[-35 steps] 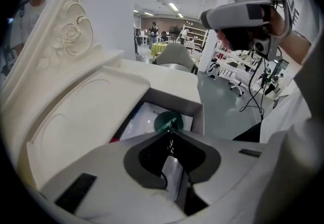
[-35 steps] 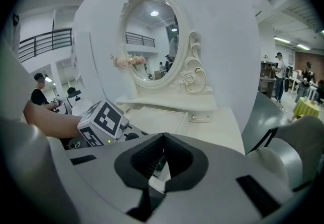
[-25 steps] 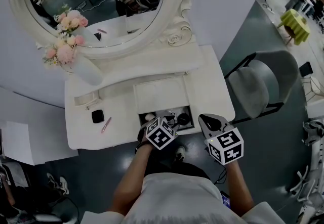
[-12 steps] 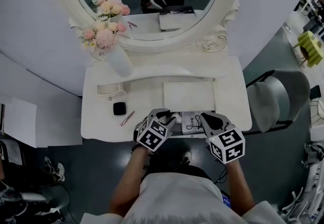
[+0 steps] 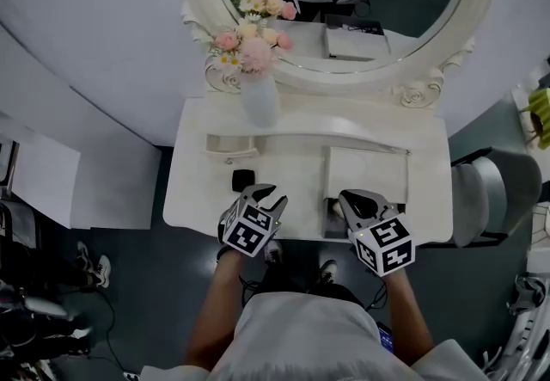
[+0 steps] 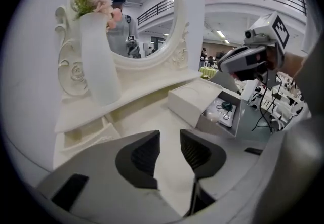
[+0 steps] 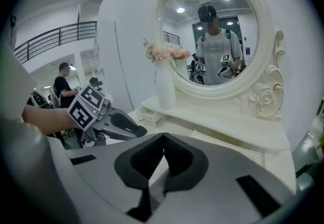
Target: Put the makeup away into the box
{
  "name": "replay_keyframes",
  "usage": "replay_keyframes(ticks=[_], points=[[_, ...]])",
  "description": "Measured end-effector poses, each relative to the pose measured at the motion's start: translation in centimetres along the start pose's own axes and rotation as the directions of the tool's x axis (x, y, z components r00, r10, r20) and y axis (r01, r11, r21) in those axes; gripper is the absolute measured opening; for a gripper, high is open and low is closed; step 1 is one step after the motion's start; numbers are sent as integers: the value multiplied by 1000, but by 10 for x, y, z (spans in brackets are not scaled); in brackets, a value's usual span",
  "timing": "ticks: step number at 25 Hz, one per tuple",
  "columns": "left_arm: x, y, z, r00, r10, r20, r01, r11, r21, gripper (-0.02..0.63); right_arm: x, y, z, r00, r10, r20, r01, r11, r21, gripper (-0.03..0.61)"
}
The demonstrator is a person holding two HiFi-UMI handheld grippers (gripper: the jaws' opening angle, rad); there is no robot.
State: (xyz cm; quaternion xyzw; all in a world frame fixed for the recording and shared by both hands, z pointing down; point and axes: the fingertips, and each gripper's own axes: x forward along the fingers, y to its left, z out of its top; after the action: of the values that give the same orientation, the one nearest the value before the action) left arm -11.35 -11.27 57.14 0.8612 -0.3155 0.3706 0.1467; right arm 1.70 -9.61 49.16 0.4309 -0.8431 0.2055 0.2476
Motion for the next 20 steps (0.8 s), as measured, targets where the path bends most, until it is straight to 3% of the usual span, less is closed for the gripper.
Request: replay_keyframes(ticks=[4, 8, 20], points=[[-7, 24, -27, 999, 13, -37, -14, 1000, -19, 150, 26, 20, 8, 1000, 23, -16, -23, 1000, -15, 2], [-5, 37, -56, 994, 6, -106, -5, 1000, 12, 150, 44, 34, 14, 999, 27, -27, -28, 1000, -15, 2], [24, 44, -105, 970, -80, -228, 95, 994, 56, 144, 69, 48, 5, 998, -21, -62, 23, 999, 30, 2]])
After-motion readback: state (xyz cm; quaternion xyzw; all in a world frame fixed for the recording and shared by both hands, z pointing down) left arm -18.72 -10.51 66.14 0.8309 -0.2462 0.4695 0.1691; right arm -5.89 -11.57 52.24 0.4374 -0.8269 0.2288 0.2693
